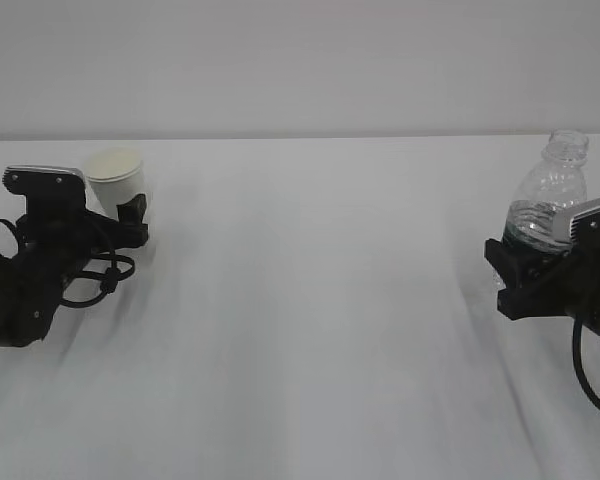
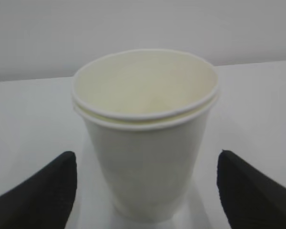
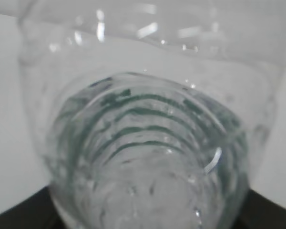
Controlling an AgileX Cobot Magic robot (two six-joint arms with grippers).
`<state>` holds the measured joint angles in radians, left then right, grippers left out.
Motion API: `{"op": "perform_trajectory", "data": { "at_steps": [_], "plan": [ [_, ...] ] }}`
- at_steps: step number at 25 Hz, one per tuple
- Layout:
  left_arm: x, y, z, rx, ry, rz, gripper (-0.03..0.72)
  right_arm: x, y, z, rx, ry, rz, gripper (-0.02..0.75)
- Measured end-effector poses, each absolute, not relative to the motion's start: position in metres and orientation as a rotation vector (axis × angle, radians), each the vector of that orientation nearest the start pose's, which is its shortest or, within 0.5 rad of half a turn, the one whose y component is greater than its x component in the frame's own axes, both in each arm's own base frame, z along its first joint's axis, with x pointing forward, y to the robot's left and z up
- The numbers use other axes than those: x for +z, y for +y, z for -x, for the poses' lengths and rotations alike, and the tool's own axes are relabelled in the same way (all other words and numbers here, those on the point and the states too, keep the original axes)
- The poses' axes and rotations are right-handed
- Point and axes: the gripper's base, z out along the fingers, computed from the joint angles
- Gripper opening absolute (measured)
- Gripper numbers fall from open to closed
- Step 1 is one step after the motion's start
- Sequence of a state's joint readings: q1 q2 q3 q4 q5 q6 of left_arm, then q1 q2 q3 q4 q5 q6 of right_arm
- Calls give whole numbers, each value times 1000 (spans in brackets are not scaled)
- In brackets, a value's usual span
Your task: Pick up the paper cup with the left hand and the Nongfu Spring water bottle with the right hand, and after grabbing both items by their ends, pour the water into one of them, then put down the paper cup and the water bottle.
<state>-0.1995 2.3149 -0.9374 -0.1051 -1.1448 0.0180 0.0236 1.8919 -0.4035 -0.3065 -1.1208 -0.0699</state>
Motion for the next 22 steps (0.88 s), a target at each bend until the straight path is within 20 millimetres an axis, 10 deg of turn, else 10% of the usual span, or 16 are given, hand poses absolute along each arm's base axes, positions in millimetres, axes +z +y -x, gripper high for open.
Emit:
{"op": "perform_trajectory", "data": {
  "at_steps": [22],
  "plan": [
    [37, -76, -428, -94, 1661, -87, 666, 109, 31, -273, 130, 1818, 401, 424]
  ]
}}
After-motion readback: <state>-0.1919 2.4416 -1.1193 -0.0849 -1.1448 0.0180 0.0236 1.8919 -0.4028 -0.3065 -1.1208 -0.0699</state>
